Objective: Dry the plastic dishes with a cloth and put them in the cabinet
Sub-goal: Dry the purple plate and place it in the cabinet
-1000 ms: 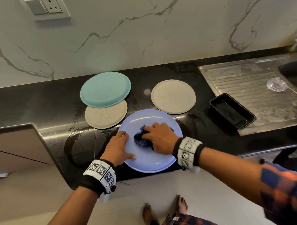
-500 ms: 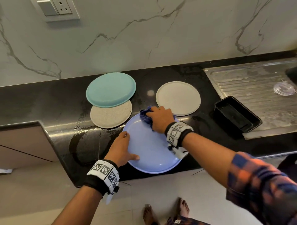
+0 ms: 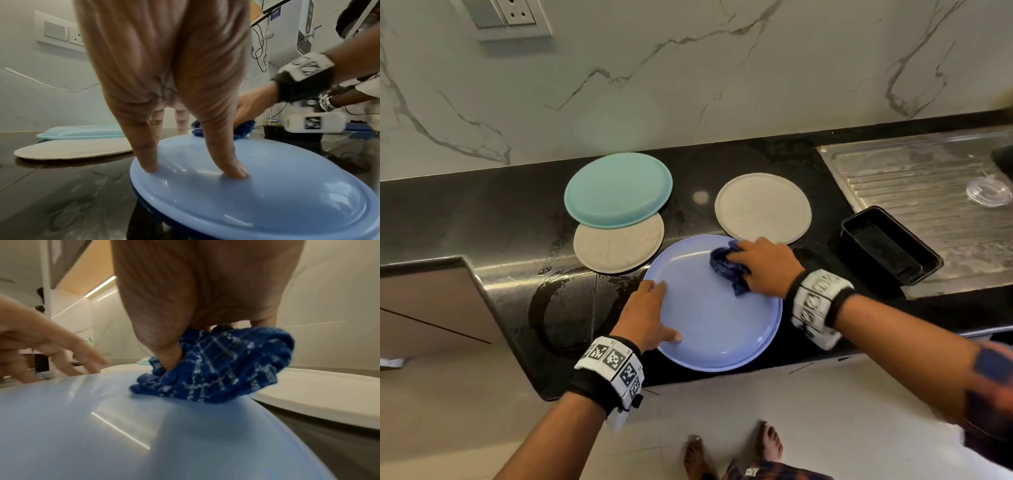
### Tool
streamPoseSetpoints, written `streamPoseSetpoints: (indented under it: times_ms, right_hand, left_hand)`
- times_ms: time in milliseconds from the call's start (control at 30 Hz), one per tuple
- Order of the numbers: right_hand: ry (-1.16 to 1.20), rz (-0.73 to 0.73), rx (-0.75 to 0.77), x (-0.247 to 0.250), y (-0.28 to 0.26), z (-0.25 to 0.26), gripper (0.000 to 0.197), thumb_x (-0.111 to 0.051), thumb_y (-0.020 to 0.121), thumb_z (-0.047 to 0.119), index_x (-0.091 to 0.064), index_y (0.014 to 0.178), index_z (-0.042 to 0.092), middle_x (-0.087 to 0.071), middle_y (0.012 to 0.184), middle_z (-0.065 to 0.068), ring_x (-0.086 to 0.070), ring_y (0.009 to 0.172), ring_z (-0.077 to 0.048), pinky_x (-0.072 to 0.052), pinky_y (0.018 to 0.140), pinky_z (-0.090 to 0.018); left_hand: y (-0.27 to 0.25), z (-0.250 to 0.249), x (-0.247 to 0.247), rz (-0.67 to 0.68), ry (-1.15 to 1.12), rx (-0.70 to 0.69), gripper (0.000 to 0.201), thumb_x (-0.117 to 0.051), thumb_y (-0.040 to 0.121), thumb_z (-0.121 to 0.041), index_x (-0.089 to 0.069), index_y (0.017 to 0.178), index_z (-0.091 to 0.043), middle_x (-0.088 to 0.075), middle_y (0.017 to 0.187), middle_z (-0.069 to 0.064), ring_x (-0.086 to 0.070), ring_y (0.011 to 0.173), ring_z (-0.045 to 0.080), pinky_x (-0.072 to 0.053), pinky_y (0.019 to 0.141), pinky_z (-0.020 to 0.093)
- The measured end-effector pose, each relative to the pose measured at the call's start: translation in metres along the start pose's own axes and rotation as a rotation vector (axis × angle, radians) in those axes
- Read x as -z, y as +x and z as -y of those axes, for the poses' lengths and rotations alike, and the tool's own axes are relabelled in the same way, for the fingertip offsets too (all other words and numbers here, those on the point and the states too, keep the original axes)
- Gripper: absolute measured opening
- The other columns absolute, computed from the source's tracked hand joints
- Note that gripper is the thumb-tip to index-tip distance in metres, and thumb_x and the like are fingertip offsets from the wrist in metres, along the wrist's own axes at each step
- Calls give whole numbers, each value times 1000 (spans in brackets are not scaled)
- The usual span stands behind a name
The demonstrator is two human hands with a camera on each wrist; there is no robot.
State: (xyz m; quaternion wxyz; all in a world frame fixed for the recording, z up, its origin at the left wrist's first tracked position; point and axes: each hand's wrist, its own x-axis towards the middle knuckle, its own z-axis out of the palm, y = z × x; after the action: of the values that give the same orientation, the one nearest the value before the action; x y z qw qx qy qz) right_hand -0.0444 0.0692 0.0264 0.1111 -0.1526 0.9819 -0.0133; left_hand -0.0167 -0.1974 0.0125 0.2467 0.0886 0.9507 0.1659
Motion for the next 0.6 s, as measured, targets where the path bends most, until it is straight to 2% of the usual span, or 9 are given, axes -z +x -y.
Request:
streamPoseSetpoints:
  times_ms: [33, 100, 200, 300, 400, 500, 600]
  right_hand:
    - [-5, 6, -3, 3, 20, 3, 56, -61, 87, 39, -49, 142, 39, -43, 151, 8, -52, 116, -33, -41, 78, -36]
    - [-16, 39, 11, 7, 58, 15, 63, -63, 86, 41, -44, 146, 39, -38, 155, 5, -49, 121, -33, -43, 87, -39]
    - [-55, 74, 45, 11, 94, 39, 66, -61, 86, 47, -38, 148, 40, -41, 152, 4, -46, 124, -31, -42, 93, -42]
    - [-73, 82, 63, 8, 108, 43, 59, -52, 90, 46, -39, 147, 39, -44, 148, 2, -46, 124, -29, -41, 92, -42]
    - [0, 55, 0, 3, 102, 23, 50, -48, 92, 54, -50, 138, 32, -50, 139, -5, -51, 120, -30, -45, 93, -43]
    - [123, -18, -107, -5, 73, -6, 43, -50, 92, 52, -61, 121, 23, -58, 122, -11, -57, 107, -33, -49, 87, -42]
    - [251, -77, -217, -24, 20, -26, 44, -54, 91, 48, -61, 121, 17, -59, 119, -17, -58, 105, -38, -48, 88, -41]
  left_hand:
    - [0, 0, 1, 11, -9, -9, 116, -89, 68, -39, -18, 157, -22, -19, 158, 7, -26, 144, 29, -30, 116, 40]
    - [2, -2, 3, 34, 14, -15, 115, -89, 68, -38, -18, 157, -30, -17, 158, 7, -24, 145, 30, -30, 116, 41]
    - [3, -8, 7, 90, 123, -6, 108, -86, 72, -42, -21, 157, -29, -10, 160, 8, -23, 144, 34, -27, 117, 42]
    - [4, -13, 11, 134, 219, -24, 106, -81, 77, -46, -17, 158, -24, -2, 163, 8, -21, 143, 39, -25, 117, 42]
    - [4, -16, 13, 154, 259, -27, 105, -78, 79, -48, -14, 158, -21, -2, 163, 9, -21, 143, 39, -24, 117, 41]
    - [4, -18, 13, 157, 288, -25, 104, -78, 79, -47, -15, 157, -18, -6, 162, 11, -25, 140, 40, -26, 116, 42]
    - [7, -20, 13, 162, 319, -30, 104, -80, 76, -48, -21, 155, -17, -12, 158, 11, -30, 136, 41, -31, 114, 43]
